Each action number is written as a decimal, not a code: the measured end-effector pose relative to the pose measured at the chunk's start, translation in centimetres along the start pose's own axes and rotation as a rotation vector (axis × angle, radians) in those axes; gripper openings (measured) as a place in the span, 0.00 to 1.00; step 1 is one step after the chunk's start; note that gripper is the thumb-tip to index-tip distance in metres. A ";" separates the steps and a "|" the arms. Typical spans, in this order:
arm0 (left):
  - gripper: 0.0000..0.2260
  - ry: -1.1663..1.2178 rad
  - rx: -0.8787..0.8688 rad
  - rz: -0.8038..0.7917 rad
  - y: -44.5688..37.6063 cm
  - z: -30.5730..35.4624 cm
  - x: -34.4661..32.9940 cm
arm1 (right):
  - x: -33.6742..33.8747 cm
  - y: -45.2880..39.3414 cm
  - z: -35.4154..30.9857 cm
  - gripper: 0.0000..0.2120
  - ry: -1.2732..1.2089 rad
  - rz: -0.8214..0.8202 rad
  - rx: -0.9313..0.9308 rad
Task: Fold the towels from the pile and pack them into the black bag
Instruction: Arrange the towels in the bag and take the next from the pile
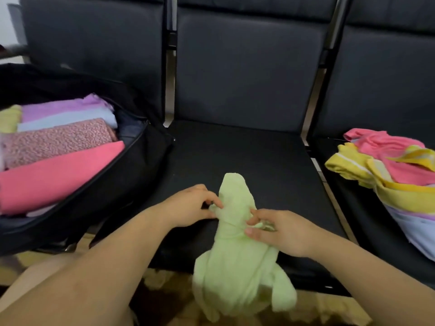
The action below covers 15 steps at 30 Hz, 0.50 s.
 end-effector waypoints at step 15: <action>0.13 0.609 -0.009 0.192 2.7 7.4 1.9 | -0.5 2.6 -3.3 0.10 -0.670 0.212 -0.008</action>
Point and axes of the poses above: each hand's wrist, its own y-axis away from the middle knuckle, its own x-axis out of the back of the hand, z = x × y, the point moved 8 cm from there along -y, towards the middle knuckle, and after that the axes turned 9 degrees about z, right-handed, at the moved point
